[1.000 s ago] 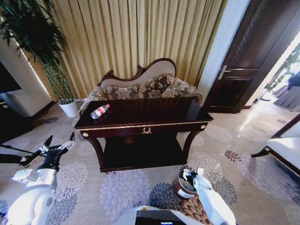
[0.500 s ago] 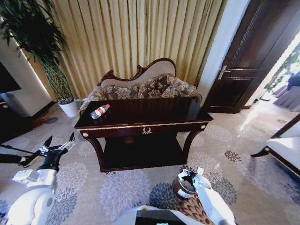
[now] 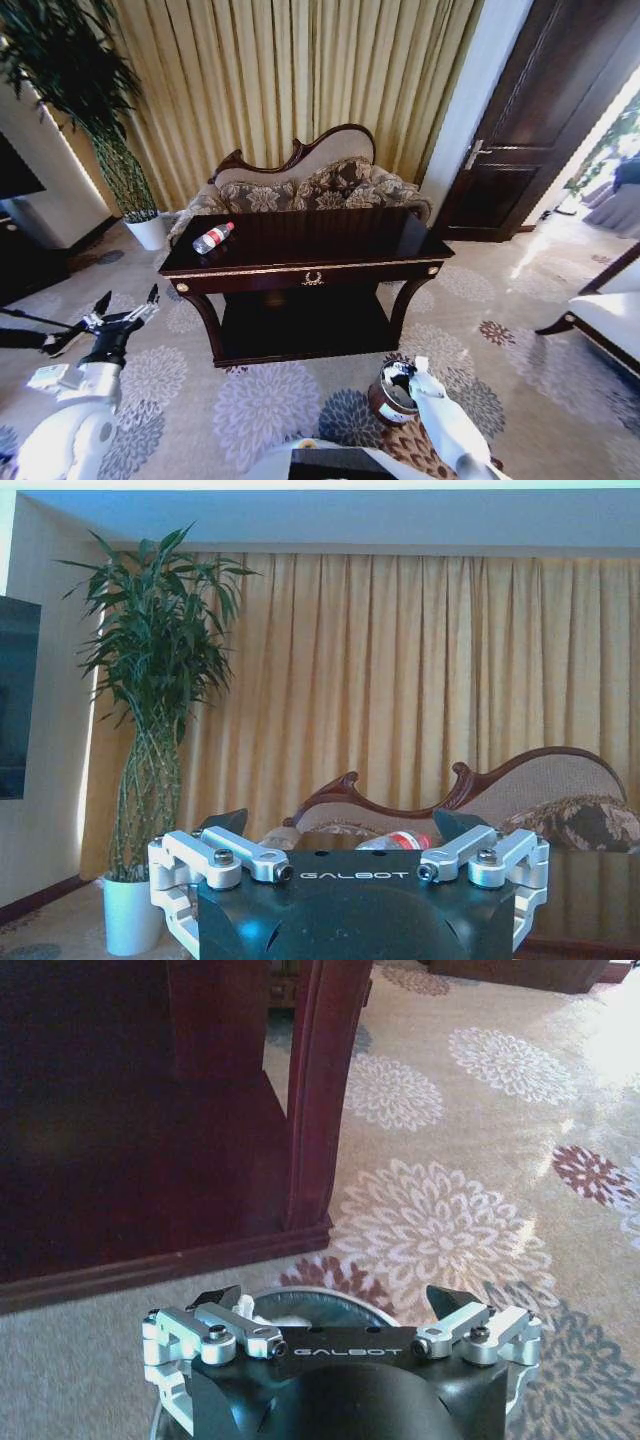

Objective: Move to the front of the table and place the trash on the table into the trash bin.

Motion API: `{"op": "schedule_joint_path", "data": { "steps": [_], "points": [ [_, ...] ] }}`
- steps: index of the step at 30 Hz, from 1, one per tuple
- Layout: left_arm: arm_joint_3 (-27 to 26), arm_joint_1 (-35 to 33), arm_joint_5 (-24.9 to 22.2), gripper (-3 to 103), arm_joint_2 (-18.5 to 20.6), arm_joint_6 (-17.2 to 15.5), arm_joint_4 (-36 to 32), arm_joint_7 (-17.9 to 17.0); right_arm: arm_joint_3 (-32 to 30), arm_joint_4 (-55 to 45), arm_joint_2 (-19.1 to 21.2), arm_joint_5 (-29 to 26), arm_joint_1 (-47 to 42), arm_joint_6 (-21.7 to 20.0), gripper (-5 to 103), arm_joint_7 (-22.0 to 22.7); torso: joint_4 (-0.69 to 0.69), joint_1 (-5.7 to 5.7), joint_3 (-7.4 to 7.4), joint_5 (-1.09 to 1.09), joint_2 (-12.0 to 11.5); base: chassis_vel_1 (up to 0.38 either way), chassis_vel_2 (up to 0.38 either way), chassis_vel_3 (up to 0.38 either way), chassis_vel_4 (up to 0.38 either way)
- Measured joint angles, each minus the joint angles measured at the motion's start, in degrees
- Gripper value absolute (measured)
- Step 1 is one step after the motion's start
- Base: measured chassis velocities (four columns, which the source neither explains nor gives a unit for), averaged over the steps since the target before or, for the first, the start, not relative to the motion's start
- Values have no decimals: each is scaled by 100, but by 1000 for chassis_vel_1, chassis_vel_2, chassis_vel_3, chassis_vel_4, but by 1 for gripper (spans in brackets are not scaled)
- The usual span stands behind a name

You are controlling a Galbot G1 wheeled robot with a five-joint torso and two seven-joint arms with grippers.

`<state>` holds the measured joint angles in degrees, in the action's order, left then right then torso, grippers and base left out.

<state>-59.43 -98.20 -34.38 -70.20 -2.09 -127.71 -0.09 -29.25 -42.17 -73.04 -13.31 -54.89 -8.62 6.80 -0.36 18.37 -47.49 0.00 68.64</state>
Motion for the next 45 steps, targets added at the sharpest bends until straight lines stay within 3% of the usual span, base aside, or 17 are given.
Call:
{"op": "schedule_joint_path", "data": {
  "steps": [12, 20, 45],
  "points": [
    [20, -2, 4, 100, -15, 53, 19, 10, -36, 396, 80, -64, 133, 128, 100, 0, -2, 0, 0, 0, 0, 0, 0, 0, 0],
    [93, 28, 30, 100, -91, 74, 24, 23, -41, 138, 199, -320, 81, 253, 100, 1, 0, 0, 0, -1, 0, 0, 0, 0, 0],
    [63, 16, 39, 100, -95, 126, 6, 48, -33, 426, 162, -238, 23, 346, 100, 1, -2, 0, 0, 0, 0, 0, 0, 0, 0]
  ]
}}
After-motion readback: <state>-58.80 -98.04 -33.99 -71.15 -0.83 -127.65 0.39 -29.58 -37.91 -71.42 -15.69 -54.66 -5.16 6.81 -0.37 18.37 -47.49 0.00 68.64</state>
